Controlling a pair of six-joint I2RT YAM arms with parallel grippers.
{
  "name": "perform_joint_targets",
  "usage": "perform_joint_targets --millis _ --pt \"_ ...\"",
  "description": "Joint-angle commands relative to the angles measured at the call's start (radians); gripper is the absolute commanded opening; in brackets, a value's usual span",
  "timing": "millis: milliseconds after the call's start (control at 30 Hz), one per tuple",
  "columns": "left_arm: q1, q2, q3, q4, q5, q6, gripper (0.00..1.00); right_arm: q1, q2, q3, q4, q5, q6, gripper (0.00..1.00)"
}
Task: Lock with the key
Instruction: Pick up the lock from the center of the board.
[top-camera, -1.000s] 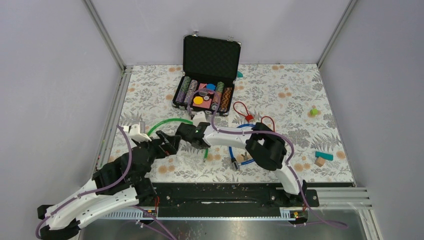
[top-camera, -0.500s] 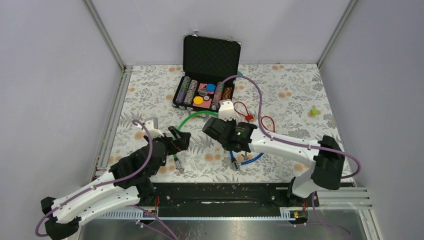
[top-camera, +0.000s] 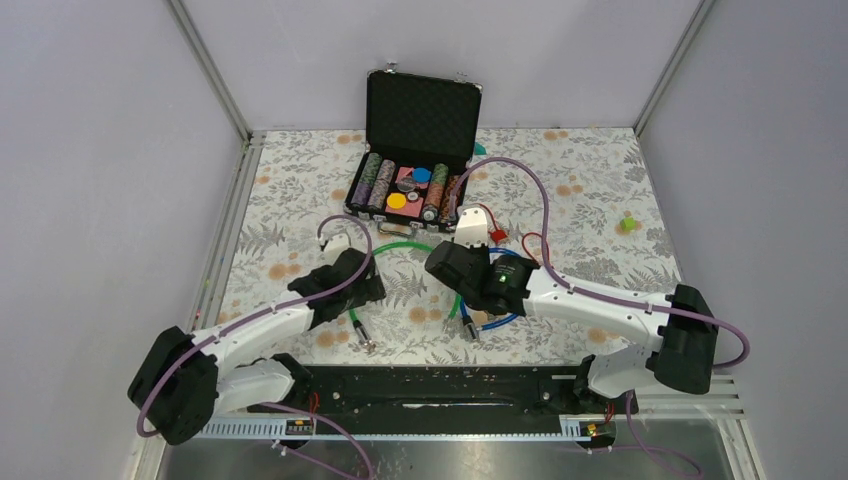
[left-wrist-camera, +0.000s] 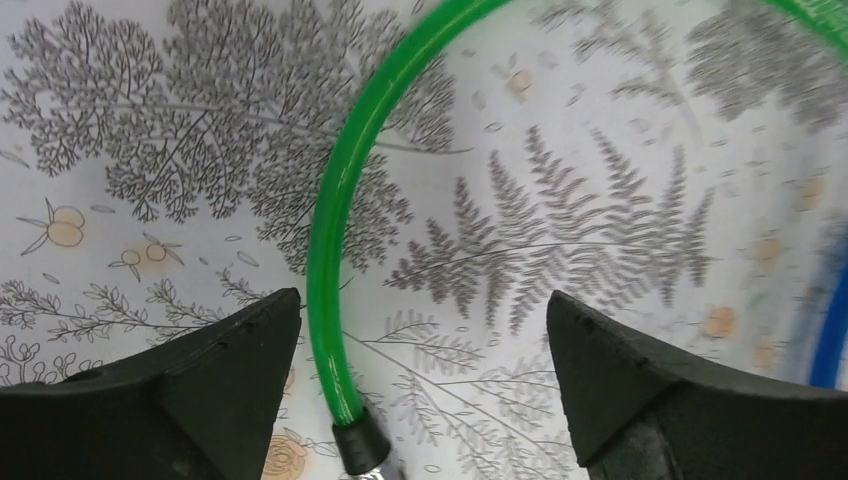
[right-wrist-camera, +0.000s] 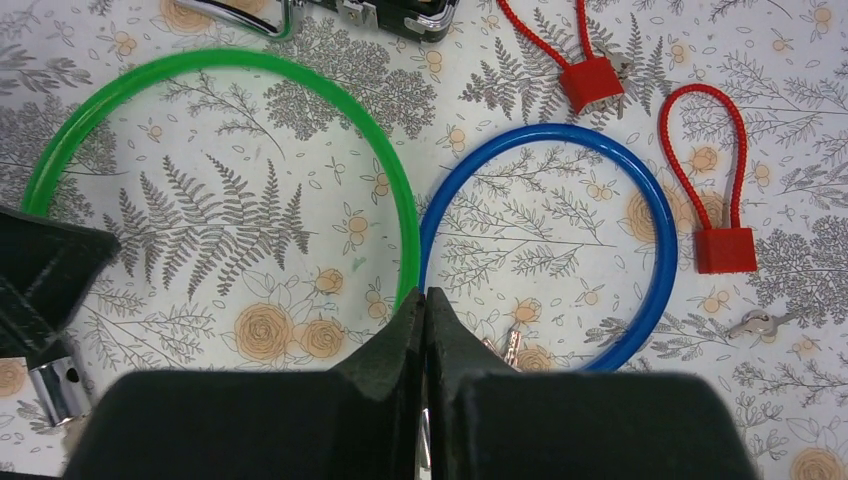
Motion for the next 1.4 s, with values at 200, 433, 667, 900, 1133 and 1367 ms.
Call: perform_joint_targets --millis 200,433,667,900,1133,1367 --pt "0.007 0.160 -0.051 0.052 0.017 -0.105 0.62 -0.017 -0.077 -0.043 0.058 0.034 0.028 0.00" --pt "0.008 0.182 -0.042 0.041 -0.009 -0.113 0.32 -0.025 -0.101 -0.058 0.063 0.025 0.021 0.00" --pt "0.009 0.107 0.014 -0.043 -0.059 -0.019 0.00 -0.026 -0.111 -0.066 0.103 -0.052 -0.013 0.00" --pt "0.004 -0.068 0.103 -0.145 -0.043 0.103 0.00 -0.025 -0.083 -0.084 0.219 -0.258 -0.027 0.32" --pt "0.000 -0.241 0.172 -0.260 -0.010 0.192 0.00 -0.026 0.016 -0.038 0.343 -0.419 -0.190 0.63" --pt "0.000 -0.373 0.225 -0.306 0.024 0.253 0.00 -0.033 0.132 0.115 0.365 -0.549 -0.016 0.68"
